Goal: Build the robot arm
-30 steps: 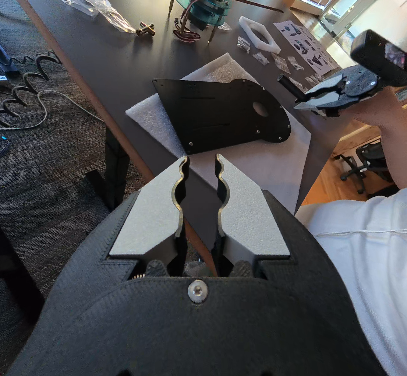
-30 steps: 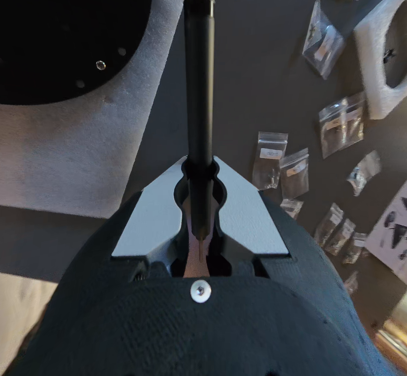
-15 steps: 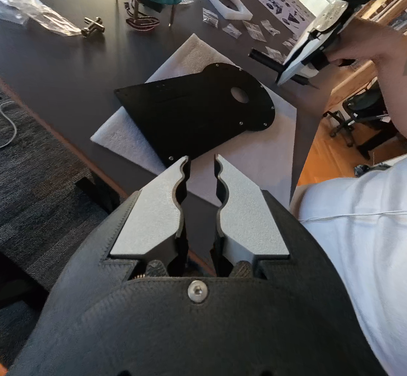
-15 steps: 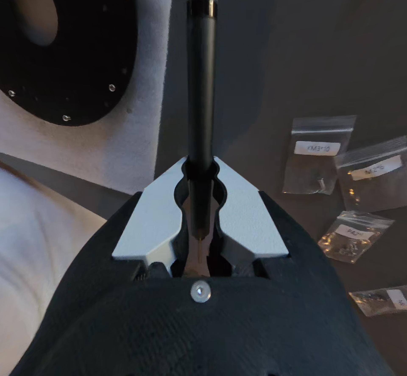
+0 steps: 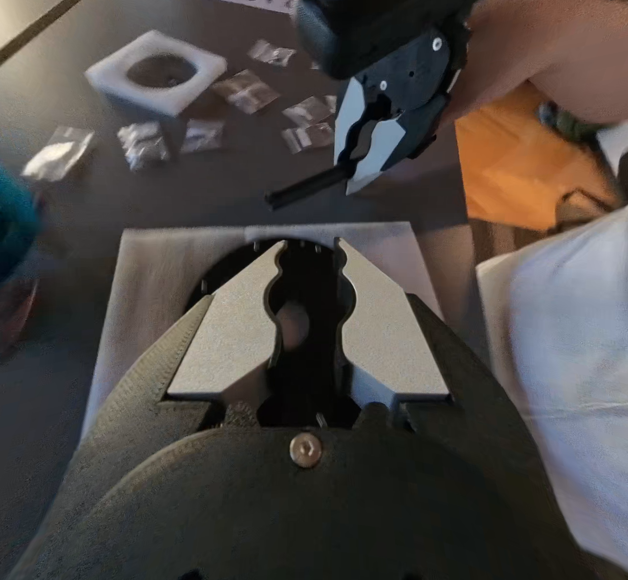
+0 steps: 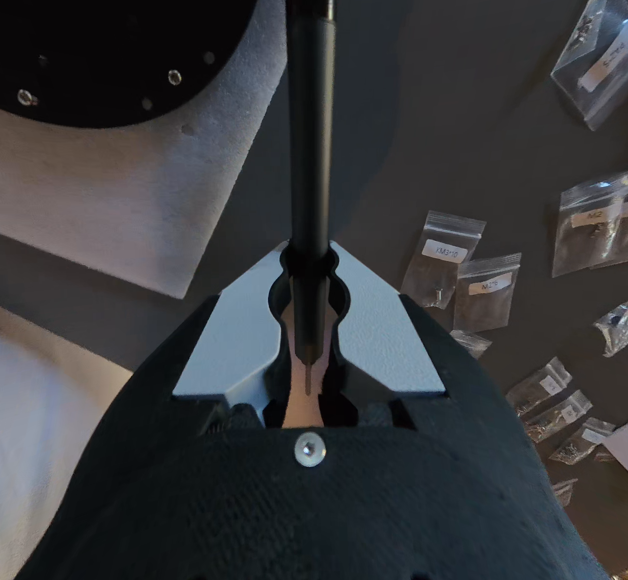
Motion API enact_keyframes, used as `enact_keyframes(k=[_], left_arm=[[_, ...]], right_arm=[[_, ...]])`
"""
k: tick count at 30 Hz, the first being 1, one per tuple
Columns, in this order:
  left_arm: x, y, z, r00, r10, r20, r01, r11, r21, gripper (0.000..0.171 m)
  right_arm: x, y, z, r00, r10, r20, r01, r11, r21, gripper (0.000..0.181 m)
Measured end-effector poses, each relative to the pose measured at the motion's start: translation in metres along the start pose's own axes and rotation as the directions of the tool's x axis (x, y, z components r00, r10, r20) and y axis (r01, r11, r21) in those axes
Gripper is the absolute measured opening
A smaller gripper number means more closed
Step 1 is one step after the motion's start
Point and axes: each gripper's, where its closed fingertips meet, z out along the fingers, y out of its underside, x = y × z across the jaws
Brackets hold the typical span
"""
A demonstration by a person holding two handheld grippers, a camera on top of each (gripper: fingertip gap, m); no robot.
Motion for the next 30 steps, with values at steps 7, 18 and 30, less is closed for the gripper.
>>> enact_keyframes(k=[7, 18, 30], left_arm=[[0.01, -0.019, 0.111, 0.913, 0.347, -0.213, -0.37, 0.926, -0.079, 0.042], [0.023, 0.002, 0.184, 0.867, 0.289, -0.406, -0.43, 0.845, -0.319, 0.02], [0.024, 0.006, 0.183, 0.86, 0.238, -0.452, -0.452, 0.767, -0.456, 0.017]], right_arm=[[0.002, 0.014, -0.002, 0.991, -0.052, 0.124, 0.041, 0.995, 0.092, 0.014], [0.027, 0.047, -0.006, 0.979, -0.052, 0.199, -0.003, 0.964, 0.266, 0.015], [0.032, 0.045, -0.008, 0.977, -0.068, 0.204, -0.038, 0.879, 0.475, 0.029]])
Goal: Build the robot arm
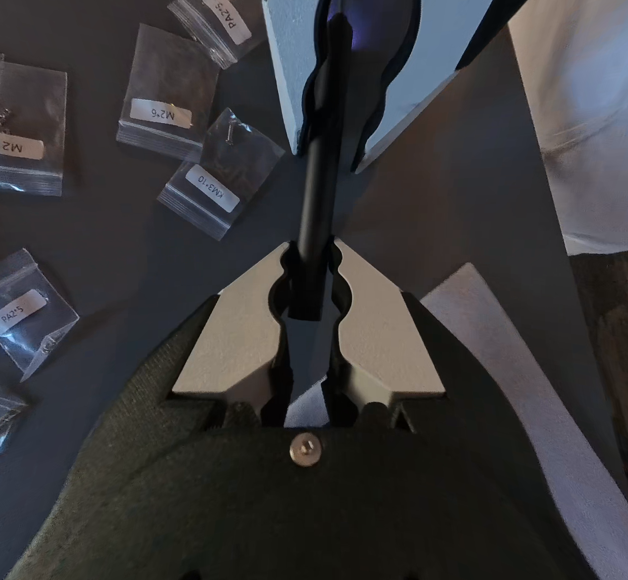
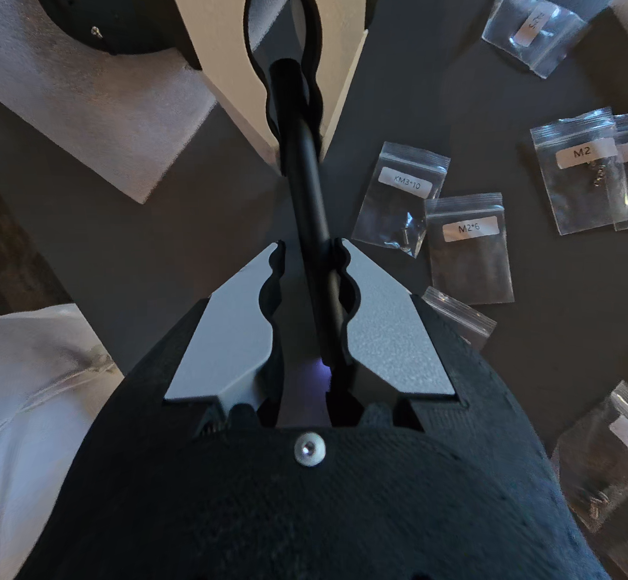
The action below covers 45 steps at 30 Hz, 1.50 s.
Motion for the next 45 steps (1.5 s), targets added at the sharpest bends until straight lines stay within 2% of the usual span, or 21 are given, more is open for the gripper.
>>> enact_keyframes(k=[5, 9, 11, 13, 14, 16, 19, 22, 24, 28, 30, 32, 34, 38, 40, 42, 45], left_arm=[[-0.004, 0.0, 0.0, 1.0, -0.005, 0.004, 0.005, 0.999, -0.034, 0.018], [-0.011, -0.001, -0.008, 0.992, -0.114, 0.054, 0.114, 0.993, 0.005, 0.027], [-0.017, -0.004, -0.027, 0.974, -0.2, 0.109, 0.188, 0.975, 0.115, 0.032], [-0.023, -0.002, -0.057, 0.926, -0.338, 0.169, 0.288, 0.921, 0.263, 0.041], [-0.022, 0.002, -0.075, 0.891, -0.419, 0.176, 0.341, 0.872, 0.351, 0.042], [-0.013, 0.014, -0.111, 0.805, -0.572, 0.155, 0.422, 0.737, 0.528, 0.043], [0.019, 0.052, -0.155, 0.658, -0.745, 0.111, 0.47, 0.521, 0.712, 0.041], [0.063, 0.104, -0.177, 0.509, -0.853, 0.114, 0.47, 0.386, 0.794, 0.036], [0.09, 0.137, -0.185, 0.422, -0.896, 0.134, 0.471, 0.343, 0.812, 0.036], [0.128, 0.204, -0.192, 0.273, -0.944, 0.187, 0.521, 0.309, 0.796, 0.035], [0.137, 0.234, -0.195, 0.235, -0.955, 0.181, 0.554, 0.285, 0.782, 0.034], [0.14, 0.257, -0.199, 0.232, -0.963, 0.138, 0.568, 0.249, 0.784, 0.034], [0.137, 0.276, -0.205, 0.248, -0.967, 0.062, 0.57, 0.197, 0.797, 0.03], [0.128, 0.306, -0.21, 0.319, -0.944, -0.084, 0.607, 0.135, 0.783, 0.026], [0.119, 0.314, -0.208, 0.348, -0.924, -0.161, 0.646, 0.112, 0.755, 0.026], [0.106, 0.319, -0.206, 0.36, -0.906, -0.223, 0.681, 0.091, 0.727, 0.026], [0.089, 0.322, -0.201, 0.376, -0.891, -0.255, 0.726, 0.112, 0.678, 0.025]], right_arm=[[0.007, 0.001, -0.001, 0.999, -0.029, -0.023, 0.03, 0.998, 0.051, 0.018], [0.009, 0.0, 0.0, 1.0, -0.012, -0.003, 0.012, 0.998, 0.057, 0.017], [0.009, -0.001, 0.0, 1.0, -0.008, 0.001, 0.008, 0.998, 0.067, 0.019], [0.009, -0.002, 0.0, 1.0, -0.002, 0.009, 0.002, 0.997, 0.078, 0.024], [0.009, -0.002, 0.0, 1.0, -0.005, 0.008, 0.004, 0.997, 0.081, 0.025], [0.01, -0.004, -0.001, 1.0, -0.014, -0.005, 0.014, 0.995, 0.094, 0.026], [0.008, -0.008, -0.003, 1.0, -0.03, -0.011, 0.031, 0.993, 0.115, 0.027], [0.005, -0.018, -0.01, 0.997, -0.058, -0.05, 0.065, 0.985, 0.163, 0.031], [-0.003, -0.032, -0.019, 0.993, -0.092, -0.078, 0.108, 0.967, 0.232, 0.031], [-0.034, -0.063, -0.031, 0.981, -0.173, -0.091, 0.195, 0.911, 0.364, 0.033], [-0.057, -0.075, -0.025, 0.984, -0.175, -0.036, 0.176, 0.909, 0.377, 0.033], [-0.081, -0.083, -0.01, 0.985, -0.167, 0.053, 0.137, 0.922, 0.363, 0.039], [-0.105, -0.091, 0.007, 0.98, -0.122, 0.156, 0.057, 0.93, 0.364, 0.037], [-0.128, -0.101, 0.043, 0.924, 0.162, 0.347, -0.257, 0.934, 0.247, 0.041], [-0.125, -0.107, 0.053, 0.871, 0.301, 0.388, -0.395, 0.899, 0.19, 0.043], [-0.114, -0.115, 0.056, 0.816, 0.41, 0.409, -0.516, 0.835, 0.193, 0.041], [-0.094, -0.114, 0.057, 0.736, 0.542, 0.405, -0.646, 0.74, 0.185, 0.037]])
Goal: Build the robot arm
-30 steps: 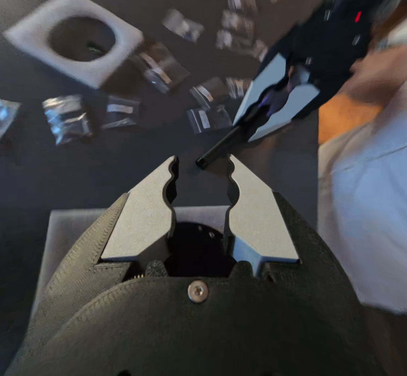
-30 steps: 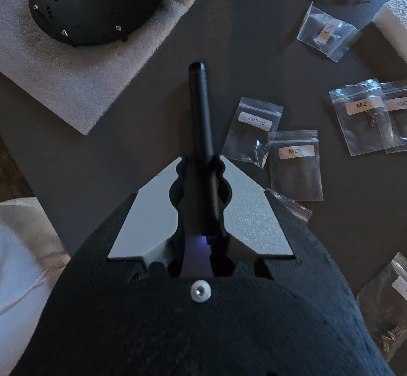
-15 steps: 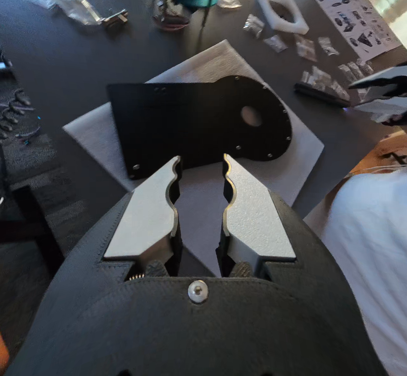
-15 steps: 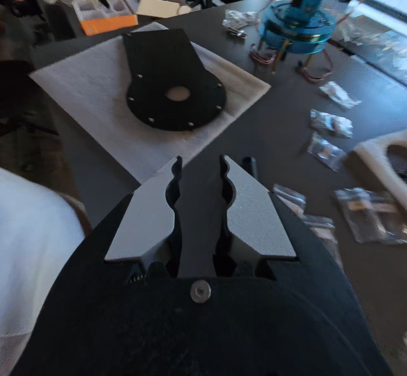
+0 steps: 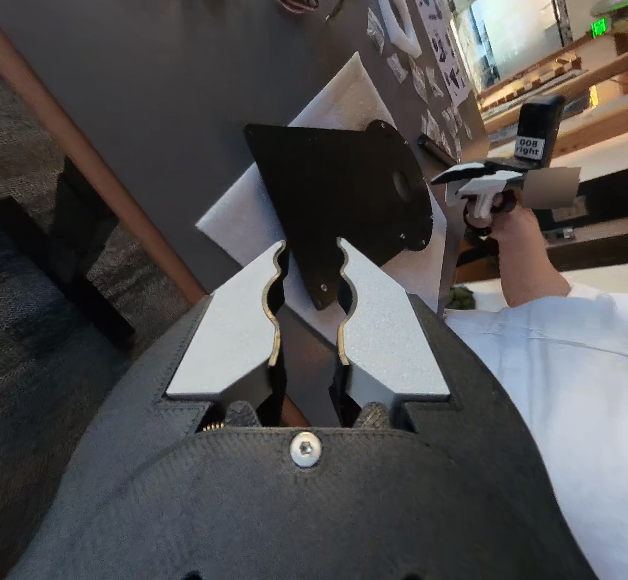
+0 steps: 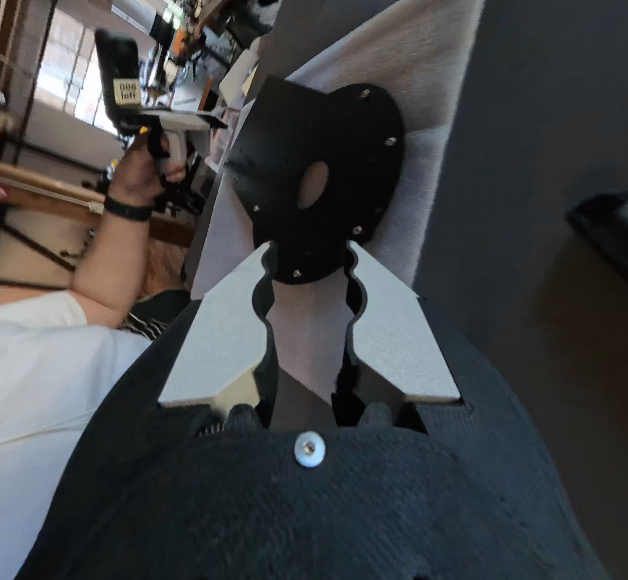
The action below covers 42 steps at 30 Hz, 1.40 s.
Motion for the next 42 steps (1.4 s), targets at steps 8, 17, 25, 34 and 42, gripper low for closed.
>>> enact_keyframes(k=[8, 17, 25, 34, 42], left_arm=[[-0.008, -0.001, 0.018, 0.986, -0.133, -0.097, 0.117, 0.981, -0.156, 0.017], [-0.018, 0.0, 0.025, 0.987, -0.148, -0.057, 0.135, 0.973, -0.188, 0.005], [-0.015, 0.007, 0.021, 0.982, -0.181, -0.053, 0.171, 0.972, -0.162, 0.006], [-0.014, 0.006, 0.021, 0.939, -0.309, -0.151, 0.275, 0.938, -0.211, 0.005], [-0.008, 0.002, 0.019, 0.913, -0.343, -0.22, 0.306, 0.934, -0.186, 0.015]], right_arm=[[0.021, -0.003, -0.003, 0.949, 0.308, 0.063, -0.307, 0.951, -0.031, 0.032], [0.031, -0.024, 0.001, 0.955, 0.29, 0.067, -0.289, 0.957, -0.014, 0.029], [0.033, -0.02, 0.014, 0.954, 0.285, 0.088, -0.274, 0.954, -0.12, 0.024], [0.032, -0.021, 0.014, 0.925, 0.351, 0.146, -0.321, 0.927, -0.195, 0.022], [0.037, -0.021, 0.015, 0.901, 0.413, 0.131, -0.393, 0.907, -0.154, 0.002]])
